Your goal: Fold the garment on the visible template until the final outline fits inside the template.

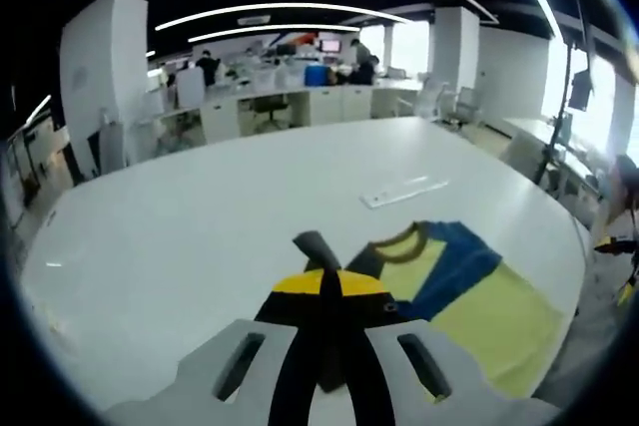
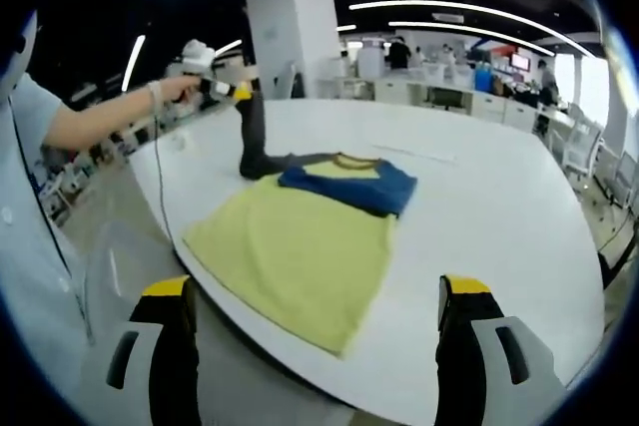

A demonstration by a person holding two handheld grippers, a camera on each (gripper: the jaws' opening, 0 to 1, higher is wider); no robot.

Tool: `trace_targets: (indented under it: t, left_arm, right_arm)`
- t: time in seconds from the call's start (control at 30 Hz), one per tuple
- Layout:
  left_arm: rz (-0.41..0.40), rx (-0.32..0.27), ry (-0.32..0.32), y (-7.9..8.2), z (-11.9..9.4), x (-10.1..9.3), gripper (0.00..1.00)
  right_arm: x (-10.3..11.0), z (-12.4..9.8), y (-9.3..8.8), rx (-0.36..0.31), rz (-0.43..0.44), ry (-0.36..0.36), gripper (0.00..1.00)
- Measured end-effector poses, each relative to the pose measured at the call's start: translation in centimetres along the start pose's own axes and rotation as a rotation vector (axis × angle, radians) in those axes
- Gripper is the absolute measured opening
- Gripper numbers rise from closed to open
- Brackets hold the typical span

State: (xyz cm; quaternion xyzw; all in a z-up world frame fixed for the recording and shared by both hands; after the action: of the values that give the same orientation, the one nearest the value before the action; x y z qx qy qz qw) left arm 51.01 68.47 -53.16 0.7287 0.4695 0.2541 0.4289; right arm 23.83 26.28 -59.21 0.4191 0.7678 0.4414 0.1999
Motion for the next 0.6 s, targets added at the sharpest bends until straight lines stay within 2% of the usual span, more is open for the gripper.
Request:
trace_targets:
  t: [0.6]
  left_arm:
    - [0.035,0.007,-0.051,1.5,1.6,-2.6,0.0]
  right_arm:
    - [-0.2,-0.1,-0.2,-0.022,0.024,-0.01,1.0]
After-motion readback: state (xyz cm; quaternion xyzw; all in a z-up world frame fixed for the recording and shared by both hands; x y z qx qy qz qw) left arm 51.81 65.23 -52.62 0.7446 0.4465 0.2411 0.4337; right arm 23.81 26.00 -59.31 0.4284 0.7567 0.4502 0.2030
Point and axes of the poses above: the point that each gripper's makers call its tool centre point, and the gripper's own axes: z roughly forward along the fingers, x roughly to its left, y roughly out of its top, the point moved 5 cm from there along -z, roughly backward along the fingers, and after that the axes turned 3 degrees about -y, right-handed, at the moved point
